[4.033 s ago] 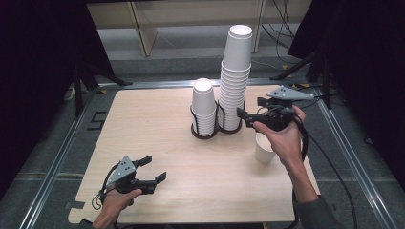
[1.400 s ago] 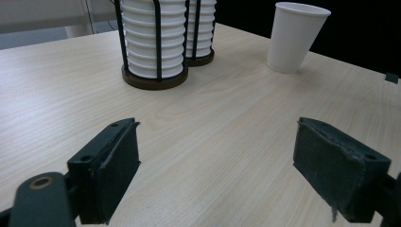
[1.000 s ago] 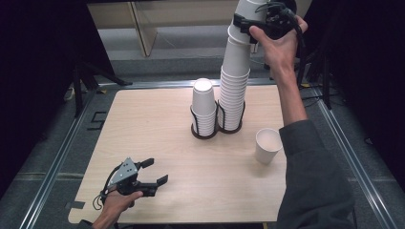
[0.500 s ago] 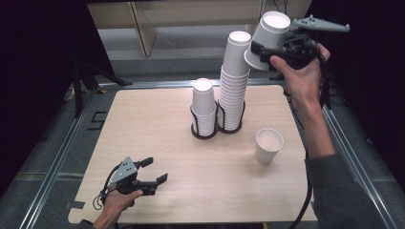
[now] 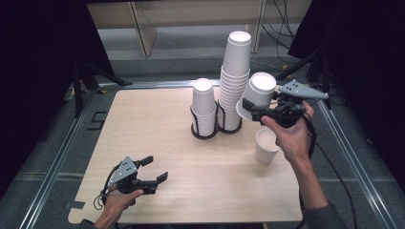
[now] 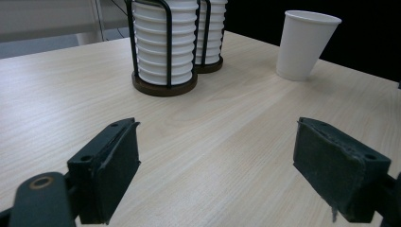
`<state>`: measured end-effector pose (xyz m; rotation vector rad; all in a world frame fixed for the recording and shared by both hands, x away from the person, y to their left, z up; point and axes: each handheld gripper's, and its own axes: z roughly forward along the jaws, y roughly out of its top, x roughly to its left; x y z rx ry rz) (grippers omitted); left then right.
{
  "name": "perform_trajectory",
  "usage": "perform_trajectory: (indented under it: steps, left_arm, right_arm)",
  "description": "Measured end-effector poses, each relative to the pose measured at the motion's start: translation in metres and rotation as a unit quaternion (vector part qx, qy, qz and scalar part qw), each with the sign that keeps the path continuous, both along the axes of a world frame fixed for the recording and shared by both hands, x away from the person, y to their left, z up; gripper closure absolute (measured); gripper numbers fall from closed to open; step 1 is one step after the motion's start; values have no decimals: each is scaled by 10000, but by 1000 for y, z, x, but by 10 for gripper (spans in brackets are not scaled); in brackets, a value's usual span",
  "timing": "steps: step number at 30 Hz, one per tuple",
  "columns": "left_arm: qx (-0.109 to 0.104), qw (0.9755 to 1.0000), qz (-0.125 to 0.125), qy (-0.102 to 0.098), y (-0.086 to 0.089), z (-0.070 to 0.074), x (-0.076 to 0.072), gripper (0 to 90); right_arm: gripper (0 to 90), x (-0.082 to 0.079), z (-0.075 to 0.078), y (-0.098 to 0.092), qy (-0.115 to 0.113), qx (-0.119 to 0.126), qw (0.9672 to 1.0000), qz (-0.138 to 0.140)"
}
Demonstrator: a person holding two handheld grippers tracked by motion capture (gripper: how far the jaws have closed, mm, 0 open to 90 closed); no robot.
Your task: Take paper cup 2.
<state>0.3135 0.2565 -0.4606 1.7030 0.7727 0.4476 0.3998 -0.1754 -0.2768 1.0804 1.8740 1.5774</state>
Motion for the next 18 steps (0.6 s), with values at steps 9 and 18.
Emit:
perform_trajectory:
  steps: [9, 18]
  left_arm:
    - [-67, 10000, -30, -55, -2, -1, 2, 147]
    - [78, 9996, -190, -199, -14, -4, 0, 147]
  right_arm:
    - [149, -2, -55, 27, 239, 18, 9991, 357]
    - [149, -9, -92, 66, 482, 5, 9941, 976]
